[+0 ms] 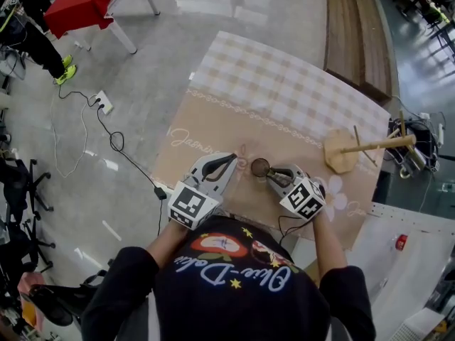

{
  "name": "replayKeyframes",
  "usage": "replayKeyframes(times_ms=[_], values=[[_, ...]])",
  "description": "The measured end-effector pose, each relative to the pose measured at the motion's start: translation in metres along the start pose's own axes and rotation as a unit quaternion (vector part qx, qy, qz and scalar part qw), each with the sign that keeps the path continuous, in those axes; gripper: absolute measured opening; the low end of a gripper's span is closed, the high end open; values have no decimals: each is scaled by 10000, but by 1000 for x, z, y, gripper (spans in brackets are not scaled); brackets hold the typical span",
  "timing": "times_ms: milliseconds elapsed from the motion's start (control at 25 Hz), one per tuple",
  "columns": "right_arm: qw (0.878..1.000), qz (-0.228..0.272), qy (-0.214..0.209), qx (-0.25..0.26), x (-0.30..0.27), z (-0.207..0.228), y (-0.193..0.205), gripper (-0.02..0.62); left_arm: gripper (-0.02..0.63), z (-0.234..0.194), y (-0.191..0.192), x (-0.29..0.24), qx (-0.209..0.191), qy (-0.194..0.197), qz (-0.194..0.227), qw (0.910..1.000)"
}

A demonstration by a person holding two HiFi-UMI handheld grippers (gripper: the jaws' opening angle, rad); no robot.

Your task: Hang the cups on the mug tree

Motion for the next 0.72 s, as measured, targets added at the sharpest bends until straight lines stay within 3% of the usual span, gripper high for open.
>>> replayKeyframes(times_ms=[240, 720], values=[[9999, 1, -8, 128, -3, 1, -1, 55, 9, -2, 2, 3, 194, 31, 79, 9998], [9996, 74, 247, 125, -1, -7, -1, 48, 9, -2, -1, 0, 112, 184, 30, 9998]])
Point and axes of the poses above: the fingertips, and each gripper's own axes: x backward along the fingers, z to its right, y out of its underside, the point moved 10 cm from there along x, backward along the fingers
